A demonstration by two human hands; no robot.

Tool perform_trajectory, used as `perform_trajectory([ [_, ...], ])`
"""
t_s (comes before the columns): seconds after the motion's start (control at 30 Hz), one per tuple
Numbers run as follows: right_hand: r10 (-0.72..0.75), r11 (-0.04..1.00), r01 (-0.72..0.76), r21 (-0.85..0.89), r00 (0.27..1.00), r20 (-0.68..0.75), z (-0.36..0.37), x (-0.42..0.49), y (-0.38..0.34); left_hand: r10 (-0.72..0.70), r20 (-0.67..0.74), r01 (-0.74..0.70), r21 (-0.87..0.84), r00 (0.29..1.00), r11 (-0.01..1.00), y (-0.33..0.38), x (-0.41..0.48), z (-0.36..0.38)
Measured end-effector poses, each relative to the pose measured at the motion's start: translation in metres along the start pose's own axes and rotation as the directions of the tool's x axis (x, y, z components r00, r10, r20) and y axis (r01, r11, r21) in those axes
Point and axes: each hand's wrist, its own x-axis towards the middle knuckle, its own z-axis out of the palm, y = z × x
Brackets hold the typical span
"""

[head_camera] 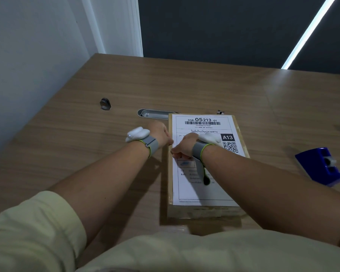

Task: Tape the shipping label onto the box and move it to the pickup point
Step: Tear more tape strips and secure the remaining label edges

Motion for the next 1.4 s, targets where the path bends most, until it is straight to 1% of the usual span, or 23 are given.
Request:
perform_trajectory([
  [0.1,-0.024,0.993,0.019,-0.112,0.999,-0.044,0.002,-0.003,0.0,-0.067,0.032,0.069,-0.055,0.997,0.996,0.001,0.003,-0.004],
  [0.17,-0.052,0.987,0.042,-0.152,0.997,-0.06,0.007,0.002,0.007,-0.134,0.102,0.151,-0.18,0.986,0.972,-0.002,0.005,-0.003],
  [0.23,-0.101,0.986,0.095,-0.134,0.994,-0.036,0.009,0.0,0.013,-0.199,0.202,0.262,-0.363,0.959,0.894,-0.007,0.002,-0.002],
  [0.3,-0.154,0.983,0.151,-0.106,0.988,-0.016,0.008,-0.004,0.018,-0.23,0.261,0.334,-0.489,0.937,0.806,-0.014,0.001,0.003],
  [0.37,-0.194,0.975,0.19,-0.116,0.981,-0.025,0.009,-0.006,0.022,-0.241,0.283,0.367,-0.595,0.928,0.715,-0.022,0.001,0.013],
  [0.43,-0.229,0.967,0.223,-0.123,0.973,-0.036,0.011,-0.006,0.026,-0.241,0.256,0.351,-0.671,0.936,0.653,-0.026,-0.004,0.026],
  [0.5,-0.258,0.959,0.249,-0.137,0.965,-0.053,0.013,-0.005,0.027,-0.22,0.225,0.314,-0.696,0.949,0.646,-0.028,-0.01,0.036],
  [0.57,-0.278,0.952,0.268,-0.15,0.959,-0.053,0.012,-0.007,0.028,-0.171,0.242,0.293,-0.679,0.955,0.673,-0.031,-0.015,0.041],
  [0.63,-0.303,0.942,0.287,-0.175,0.951,-0.069,0.011,-0.012,0.029,-0.154,0.263,0.295,-0.667,0.952,0.684,-0.032,-0.017,0.041],
  [0.73,-0.345,0.927,0.32,-0.196,0.932,-0.111,0.012,-0.022,0.036,-0.199,0.188,0.274,-0.655,0.962,0.704,-0.025,-0.016,0.043],
  [0.87,-0.398,0.903,0.377,-0.209,0.914,-0.073,0.017,-0.032,0.048,-0.281,0.133,0.296,-0.664,0.95,0.687,-0.015,-0.015,0.046],
  [0.93,-0.418,0.892,0.396,-0.217,0.906,-0.067,0.017,-0.04,0.058,-0.335,0.12,0.332,-0.633,0.934,0.699,-0.008,-0.015,0.043],
  [1.0,-0.425,0.884,0.403,-0.235,0.904,-0.048,0.016,-0.047,0.067,-0.385,0.07,0.351,-0.581,0.92,0.734,-0.001,-0.013,0.039],
  [1.03,-0.418,0.888,0.398,-0.23,0.907,-0.044,0.013,-0.049,0.075,-0.385,0.013,0.323,-0.571,0.923,0.755,0.007,-0.013,0.038],
  [1.07,-0.406,0.897,0.389,-0.208,0.913,-0.043,0.008,-0.05,0.085,-0.373,-0.089,0.268,-0.548,0.923,0.793,0.016,-0.011,0.039],
  [1.1,-0.393,0.91,0.379,-0.167,0.918,-0.059,0.003,-0.051,0.096,-0.327,-0.21,0.204,-0.454,0.921,0.867,0.023,-0.009,0.041],
  [1.13,-0.367,0.928,0.358,-0.104,0.925,-0.095,-0.005,-0.051,0.114,-0.245,-0.318,0.145,-0.307,0.916,0.941,0.038,-0.006,0.049],
  [1.17,-0.344,0.939,0.341,-0.045,0.926,-0.159,-0.011,-0.051,0.123,-0.155,-0.395,0.093,-0.172,0.906,0.981,0.045,-0.005,0.05],
  [1.23,-0.229,0.965,0.258,0.047,0.917,-0.325,-0.031,-0.049,0.158,-0.008,-0.403,0.01,0.004,0.915,1.0,0.079,-0.01,0.066],
  [1.27,-0.159,0.973,0.208,0.097,0.916,-0.368,-0.046,-0.045,0.183,0.056,-0.379,-0.031,0.07,0.924,0.997,0.103,-0.011,0.081],
  [1.3,-0.109,0.973,0.178,0.15,0.917,-0.383,-0.054,-0.041,0.196,0.108,-0.369,-0.063,0.131,0.923,0.989,0.115,-0.015,0.086],
  [1.37,-0.005,0.959,0.111,0.26,0.926,-0.376,-0.085,-0.032,0.255,0.177,-0.319,-0.124,0.18,0.931,0.976,0.164,-0.019,0.121],
  [1.4,0.019,0.947,0.096,0.307,0.936,-0.351,-0.091,-0.028,0.272,0.203,-0.279,-0.153,0.191,0.938,0.97,0.175,-0.021,0.129],
])
